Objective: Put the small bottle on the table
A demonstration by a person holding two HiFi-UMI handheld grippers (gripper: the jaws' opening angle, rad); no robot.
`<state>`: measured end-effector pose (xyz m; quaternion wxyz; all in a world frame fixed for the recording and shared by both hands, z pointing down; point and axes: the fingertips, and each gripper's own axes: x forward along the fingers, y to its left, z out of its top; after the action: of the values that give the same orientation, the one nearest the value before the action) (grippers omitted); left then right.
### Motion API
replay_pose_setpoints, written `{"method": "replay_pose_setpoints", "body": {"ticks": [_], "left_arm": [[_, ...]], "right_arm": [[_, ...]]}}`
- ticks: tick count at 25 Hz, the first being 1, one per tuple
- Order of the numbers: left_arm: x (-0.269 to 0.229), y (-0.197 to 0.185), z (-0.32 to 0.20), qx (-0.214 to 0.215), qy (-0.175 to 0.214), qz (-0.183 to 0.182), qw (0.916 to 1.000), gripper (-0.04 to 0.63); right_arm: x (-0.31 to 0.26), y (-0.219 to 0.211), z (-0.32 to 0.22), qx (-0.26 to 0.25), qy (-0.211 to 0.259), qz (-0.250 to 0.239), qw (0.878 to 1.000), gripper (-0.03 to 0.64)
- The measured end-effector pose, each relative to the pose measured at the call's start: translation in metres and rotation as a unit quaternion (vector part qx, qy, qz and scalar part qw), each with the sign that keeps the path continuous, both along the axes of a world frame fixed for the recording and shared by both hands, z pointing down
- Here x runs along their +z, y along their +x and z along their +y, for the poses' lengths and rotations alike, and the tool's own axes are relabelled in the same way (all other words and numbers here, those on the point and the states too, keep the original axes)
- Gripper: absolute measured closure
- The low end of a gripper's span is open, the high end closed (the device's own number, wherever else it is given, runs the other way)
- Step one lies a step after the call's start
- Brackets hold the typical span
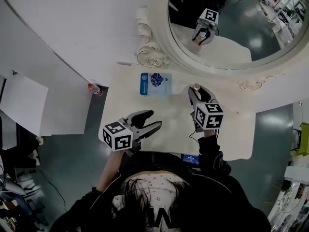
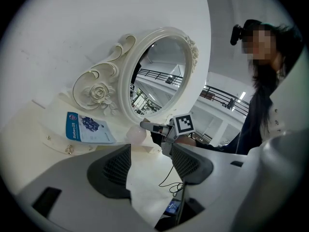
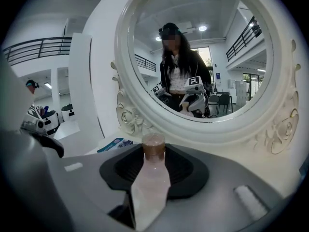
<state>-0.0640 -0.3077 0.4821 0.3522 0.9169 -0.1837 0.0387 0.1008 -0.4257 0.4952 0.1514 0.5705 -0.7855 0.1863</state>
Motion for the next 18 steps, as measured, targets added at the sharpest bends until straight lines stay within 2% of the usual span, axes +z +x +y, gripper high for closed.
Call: {"method": "replay_pose_setpoints", "body": {"ticks": [8, 18], "left_arm": [[0.001, -0.004, 0.0, 0.001, -0.001, -0.002, 1.0, 0.33], [0.004, -0.014, 0.0, -0.007, -0.004, -0.006, 1.0, 0.33]], "right_arm": [[0.018, 0.002, 0.0, 0.011, -0.014, 0.006, 1.0, 0.468], [0.021, -0.005, -0.006, 0.015, 0.017, 0.015, 1.0, 0.468]]}}
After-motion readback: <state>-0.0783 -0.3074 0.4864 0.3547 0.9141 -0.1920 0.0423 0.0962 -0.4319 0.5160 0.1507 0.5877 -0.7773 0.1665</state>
